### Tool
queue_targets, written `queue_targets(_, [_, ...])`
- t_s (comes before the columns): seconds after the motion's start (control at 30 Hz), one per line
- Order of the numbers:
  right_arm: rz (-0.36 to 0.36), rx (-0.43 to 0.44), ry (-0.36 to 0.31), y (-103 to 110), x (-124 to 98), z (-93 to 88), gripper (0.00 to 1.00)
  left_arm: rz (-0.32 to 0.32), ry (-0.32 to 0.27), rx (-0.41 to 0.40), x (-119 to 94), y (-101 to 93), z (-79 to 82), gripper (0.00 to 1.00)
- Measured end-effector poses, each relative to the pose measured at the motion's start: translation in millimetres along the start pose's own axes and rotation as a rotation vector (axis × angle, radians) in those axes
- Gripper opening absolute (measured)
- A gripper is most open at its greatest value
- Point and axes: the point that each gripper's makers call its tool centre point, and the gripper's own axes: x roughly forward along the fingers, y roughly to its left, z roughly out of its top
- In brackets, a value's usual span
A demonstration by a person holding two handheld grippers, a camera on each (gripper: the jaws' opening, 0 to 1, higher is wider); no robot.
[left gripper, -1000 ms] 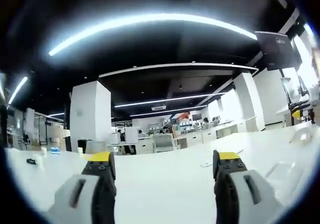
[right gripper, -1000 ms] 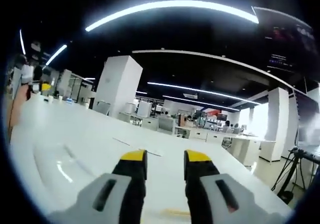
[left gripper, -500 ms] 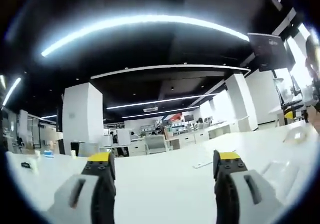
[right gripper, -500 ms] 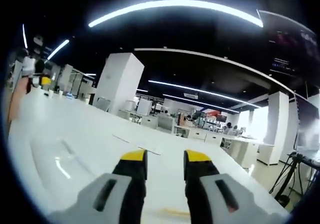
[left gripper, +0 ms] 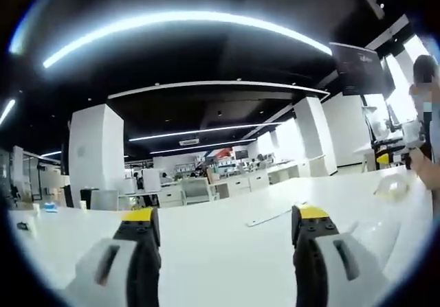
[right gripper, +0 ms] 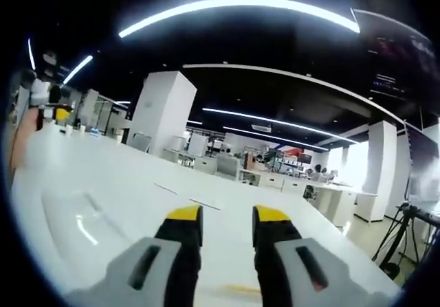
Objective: Snap each plastic latch of the storage box into its locked position after aligning the lid with the box until every specified latch is closed and the lid sits flush.
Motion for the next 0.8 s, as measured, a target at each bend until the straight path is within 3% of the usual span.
queue_targets(0.23, [-0.009, -0.009, 0.007, 0.3, 0.7, -1.9, 0.28, -0.027, -0.005, -0.003, 3.3, -5.7, 6.4, 0.78])
queue_targets(0.4, [-0.010, -0.014, 0.015, 1.1, 1.3, -3.8, 0.27, -0.141, -0.005, -0.021, 8.7, -29.0, 10.7, 0.78])
queue_targets(0.8, [-0.022, -0.013, 0.024, -0.3, 1.1, -6.0, 0.27, -0.297, 0.053, 0.007, 30.9, -74.6, 13.7, 0.78])
